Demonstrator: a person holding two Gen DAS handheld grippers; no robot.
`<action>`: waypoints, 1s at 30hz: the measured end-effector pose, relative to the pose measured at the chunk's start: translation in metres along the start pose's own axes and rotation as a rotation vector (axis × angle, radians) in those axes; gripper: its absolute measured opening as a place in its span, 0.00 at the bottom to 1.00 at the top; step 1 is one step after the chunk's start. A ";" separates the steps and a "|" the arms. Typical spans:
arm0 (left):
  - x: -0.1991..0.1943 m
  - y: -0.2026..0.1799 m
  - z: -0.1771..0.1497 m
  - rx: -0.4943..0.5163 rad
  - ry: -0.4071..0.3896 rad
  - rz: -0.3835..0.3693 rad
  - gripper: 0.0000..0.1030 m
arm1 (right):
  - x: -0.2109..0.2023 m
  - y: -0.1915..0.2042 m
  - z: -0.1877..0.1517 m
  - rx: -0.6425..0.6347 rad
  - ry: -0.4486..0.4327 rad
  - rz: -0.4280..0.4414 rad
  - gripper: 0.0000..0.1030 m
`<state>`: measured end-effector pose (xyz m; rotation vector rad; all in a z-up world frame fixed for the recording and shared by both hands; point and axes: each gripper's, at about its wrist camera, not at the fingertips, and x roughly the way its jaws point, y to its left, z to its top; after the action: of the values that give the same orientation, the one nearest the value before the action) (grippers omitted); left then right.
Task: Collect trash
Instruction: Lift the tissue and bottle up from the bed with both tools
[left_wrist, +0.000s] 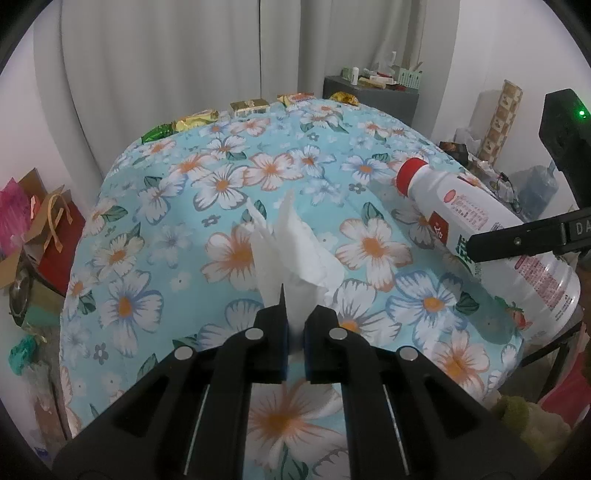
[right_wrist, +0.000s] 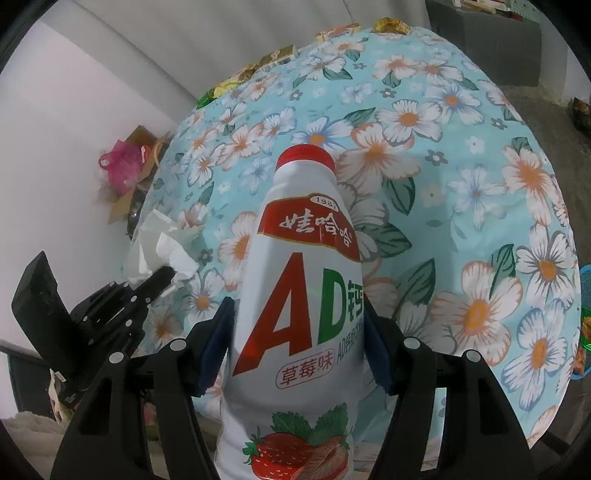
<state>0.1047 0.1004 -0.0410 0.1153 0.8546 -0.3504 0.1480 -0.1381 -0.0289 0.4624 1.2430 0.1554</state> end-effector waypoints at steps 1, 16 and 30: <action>-0.001 0.000 0.000 0.001 -0.002 0.000 0.04 | -0.001 0.000 0.000 0.000 -0.003 0.001 0.61; -0.015 -0.008 0.003 0.011 -0.043 -0.003 0.04 | -0.012 0.003 -0.003 -0.004 -0.043 0.014 0.61; -0.034 -0.021 0.011 0.024 -0.106 -0.021 0.04 | -0.038 0.003 -0.010 -0.002 -0.109 0.021 0.61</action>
<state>0.0848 0.0866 -0.0068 0.1094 0.7475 -0.3838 0.1271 -0.1466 0.0031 0.4763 1.1318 0.1468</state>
